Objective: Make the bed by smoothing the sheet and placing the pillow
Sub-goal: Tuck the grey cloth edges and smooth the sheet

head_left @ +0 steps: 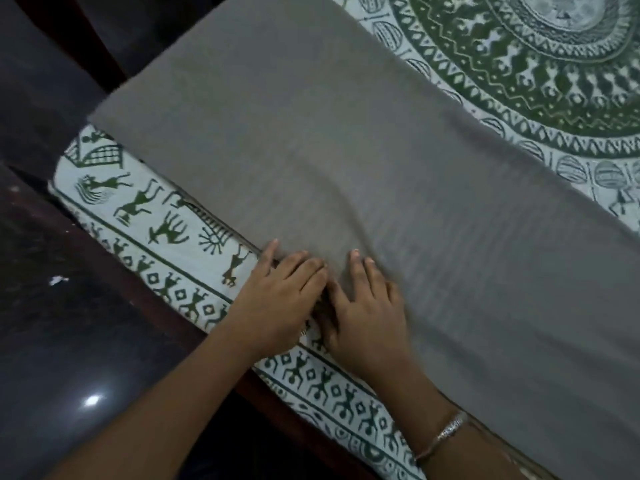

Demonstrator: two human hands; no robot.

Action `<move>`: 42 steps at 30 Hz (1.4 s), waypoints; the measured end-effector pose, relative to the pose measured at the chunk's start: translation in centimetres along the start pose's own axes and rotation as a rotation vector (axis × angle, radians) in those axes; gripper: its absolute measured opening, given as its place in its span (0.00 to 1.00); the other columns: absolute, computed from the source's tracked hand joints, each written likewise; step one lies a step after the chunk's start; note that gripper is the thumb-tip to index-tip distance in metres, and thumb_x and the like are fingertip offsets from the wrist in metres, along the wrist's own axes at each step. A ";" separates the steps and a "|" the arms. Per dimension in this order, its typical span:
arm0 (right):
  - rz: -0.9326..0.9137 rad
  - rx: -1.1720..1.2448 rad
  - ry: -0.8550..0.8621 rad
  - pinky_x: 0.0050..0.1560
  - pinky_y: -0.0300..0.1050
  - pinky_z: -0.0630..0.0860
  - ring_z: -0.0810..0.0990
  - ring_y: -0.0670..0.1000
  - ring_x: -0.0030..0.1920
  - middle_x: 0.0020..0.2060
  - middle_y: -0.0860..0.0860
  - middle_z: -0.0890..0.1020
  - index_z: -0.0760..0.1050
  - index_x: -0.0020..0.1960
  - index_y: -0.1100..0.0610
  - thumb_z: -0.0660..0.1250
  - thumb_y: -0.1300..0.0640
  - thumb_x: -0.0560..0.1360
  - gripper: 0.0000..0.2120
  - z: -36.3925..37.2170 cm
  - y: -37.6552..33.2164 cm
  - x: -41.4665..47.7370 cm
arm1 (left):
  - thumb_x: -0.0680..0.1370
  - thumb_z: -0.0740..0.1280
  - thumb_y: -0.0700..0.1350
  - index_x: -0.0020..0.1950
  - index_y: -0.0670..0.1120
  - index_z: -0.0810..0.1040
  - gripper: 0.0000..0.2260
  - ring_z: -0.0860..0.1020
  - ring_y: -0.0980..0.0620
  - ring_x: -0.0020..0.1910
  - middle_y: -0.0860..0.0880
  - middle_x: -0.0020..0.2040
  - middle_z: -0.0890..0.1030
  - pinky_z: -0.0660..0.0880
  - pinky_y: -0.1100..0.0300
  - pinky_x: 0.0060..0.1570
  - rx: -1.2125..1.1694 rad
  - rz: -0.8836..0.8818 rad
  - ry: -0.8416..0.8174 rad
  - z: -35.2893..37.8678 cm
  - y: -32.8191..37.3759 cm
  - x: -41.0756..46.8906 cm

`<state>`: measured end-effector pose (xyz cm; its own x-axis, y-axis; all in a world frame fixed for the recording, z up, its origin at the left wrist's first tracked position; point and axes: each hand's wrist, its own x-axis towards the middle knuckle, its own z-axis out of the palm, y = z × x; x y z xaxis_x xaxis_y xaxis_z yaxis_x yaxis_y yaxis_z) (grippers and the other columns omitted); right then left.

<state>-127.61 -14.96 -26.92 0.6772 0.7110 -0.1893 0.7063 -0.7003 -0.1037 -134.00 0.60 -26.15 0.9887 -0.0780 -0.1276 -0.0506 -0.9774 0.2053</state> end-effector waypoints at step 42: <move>0.255 0.134 -0.008 0.74 0.60 0.54 0.44 0.58 0.77 0.78 0.54 0.51 0.46 0.78 0.56 0.51 0.40 0.81 0.33 -34.1 17.5 -7.2 | 0.78 0.58 0.58 0.78 0.47 0.48 0.33 0.48 0.46 0.77 0.47 0.79 0.46 0.56 0.46 0.73 0.213 0.208 -0.026 -31.5 20.7 15.0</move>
<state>-113.15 -30.18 5.94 0.8276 0.5106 -0.2331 0.4794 -0.8590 -0.1798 -115.77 -14.63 6.80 0.9503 -0.2832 -0.1292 -0.2829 -0.9589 0.0215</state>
